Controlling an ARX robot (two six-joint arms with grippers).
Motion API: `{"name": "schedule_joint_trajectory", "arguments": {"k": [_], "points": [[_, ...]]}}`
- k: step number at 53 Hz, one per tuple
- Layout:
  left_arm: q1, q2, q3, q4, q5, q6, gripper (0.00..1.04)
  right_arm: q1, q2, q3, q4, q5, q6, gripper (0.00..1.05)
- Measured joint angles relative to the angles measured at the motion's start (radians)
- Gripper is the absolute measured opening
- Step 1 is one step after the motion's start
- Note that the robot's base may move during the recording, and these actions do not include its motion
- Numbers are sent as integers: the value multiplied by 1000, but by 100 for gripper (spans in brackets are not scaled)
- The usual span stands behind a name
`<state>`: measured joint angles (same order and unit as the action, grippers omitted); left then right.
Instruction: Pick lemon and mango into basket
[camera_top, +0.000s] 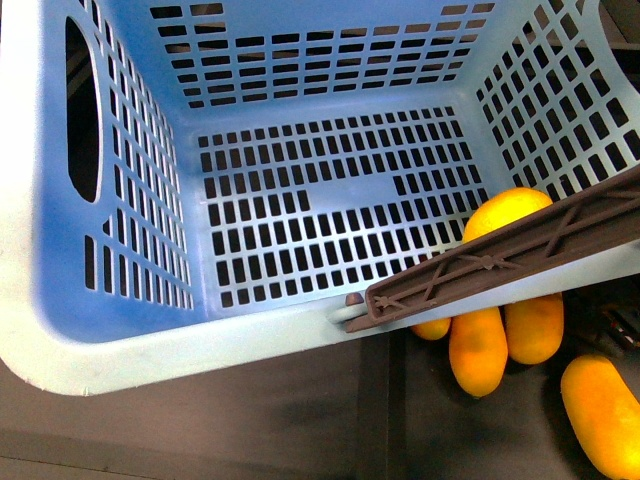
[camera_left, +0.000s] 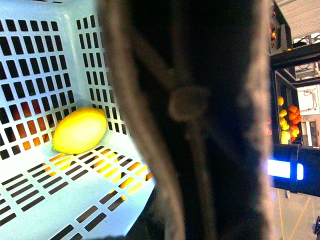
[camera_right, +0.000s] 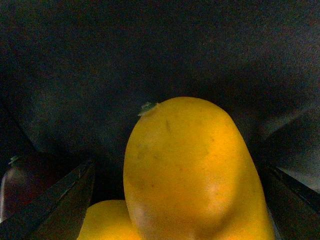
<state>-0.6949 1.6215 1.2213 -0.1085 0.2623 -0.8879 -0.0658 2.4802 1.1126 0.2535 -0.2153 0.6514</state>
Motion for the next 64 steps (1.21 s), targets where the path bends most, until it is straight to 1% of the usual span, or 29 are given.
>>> {"name": "schedule_joint_trajectory", "arguments": {"k": [5, 7, 13, 17, 25, 35, 43, 49, 61, 64], "points": [[0, 0, 0, 0, 0, 0, 4, 10, 10, 8, -3, -3, 13, 95], [0, 0, 0, 0, 0, 0, 4, 12, 12, 10, -4, -3, 15, 91], [0, 0, 0, 0, -1, 0, 4, 17, 13, 14, -5, -2, 18, 71], [0, 0, 0, 0, -1, 0, 4, 17, 13, 14, -5, -2, 19, 66], [0, 0, 0, 0, 0, 0, 4, 9, 13, 7, 1, -5, 24, 64], [0, 0, 0, 0, 0, 0, 4, -26, -1, -31, 14, -10, 26, 63], [0, 0, 0, 0, 0, 0, 4, -78, -29, -75, 22, -4, 12, 63], [0, 0, 0, 0, -1, 0, 4, -147, -84, -118, 31, 6, -2, 62], [0, 0, 0, 0, 0, 0, 4, -242, -192, -171, 43, 1, -22, 62], [0, 0, 0, 0, 0, 0, 4, -283, -251, -196, 44, 0, -41, 62]]}}
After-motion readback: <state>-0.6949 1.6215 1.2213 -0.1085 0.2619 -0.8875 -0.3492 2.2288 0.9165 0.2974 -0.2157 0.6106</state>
